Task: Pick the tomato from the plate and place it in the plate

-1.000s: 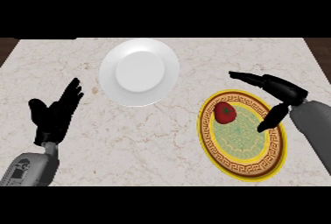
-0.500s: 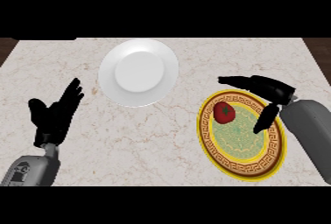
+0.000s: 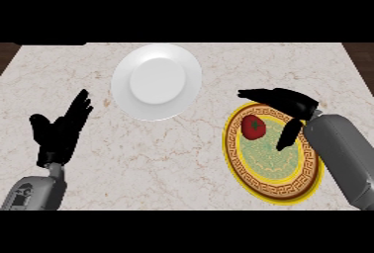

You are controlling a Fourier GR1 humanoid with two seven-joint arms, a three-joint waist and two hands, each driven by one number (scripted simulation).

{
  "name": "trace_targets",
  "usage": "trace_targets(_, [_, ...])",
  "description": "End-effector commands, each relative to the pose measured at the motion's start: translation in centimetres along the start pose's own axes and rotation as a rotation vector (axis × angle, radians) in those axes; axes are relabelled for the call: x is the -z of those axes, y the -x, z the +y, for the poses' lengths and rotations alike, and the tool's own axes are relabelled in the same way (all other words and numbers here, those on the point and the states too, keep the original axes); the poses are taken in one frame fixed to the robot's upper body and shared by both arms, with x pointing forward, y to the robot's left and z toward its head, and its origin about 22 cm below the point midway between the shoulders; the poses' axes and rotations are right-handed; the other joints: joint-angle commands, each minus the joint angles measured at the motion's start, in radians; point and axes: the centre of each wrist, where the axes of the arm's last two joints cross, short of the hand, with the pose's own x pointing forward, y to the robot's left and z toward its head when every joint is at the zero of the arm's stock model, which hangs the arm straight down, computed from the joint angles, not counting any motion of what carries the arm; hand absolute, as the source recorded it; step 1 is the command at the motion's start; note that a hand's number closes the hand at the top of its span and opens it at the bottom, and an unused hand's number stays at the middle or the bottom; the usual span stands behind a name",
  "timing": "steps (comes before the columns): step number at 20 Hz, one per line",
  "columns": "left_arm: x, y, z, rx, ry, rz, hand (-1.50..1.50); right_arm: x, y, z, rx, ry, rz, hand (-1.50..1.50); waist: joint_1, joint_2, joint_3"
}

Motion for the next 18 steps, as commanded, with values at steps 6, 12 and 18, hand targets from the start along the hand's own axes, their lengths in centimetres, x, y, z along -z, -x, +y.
trace_targets(6, [-1.1,-0.6,0.9,-0.011,0.006,-0.010,0.00,1.6,-0.6,2.1,-0.060,-0.033,0.025,-1.50,0.000,-0.001,0.000])
trace_targets(12, [0.1,-0.3,0.0,0.005,-0.011,0.003,0.00,4.3,-1.9,3.9,-0.105,-0.155,-0.071,1.50,0.001,0.001,0.000])
trace_targets(18, [0.6,-1.6,-1.1,-0.003,0.006,0.005,0.00,4.2,-1.5,6.0,-0.086,-0.126,-0.122,1.50,-0.002,0.000,0.000])
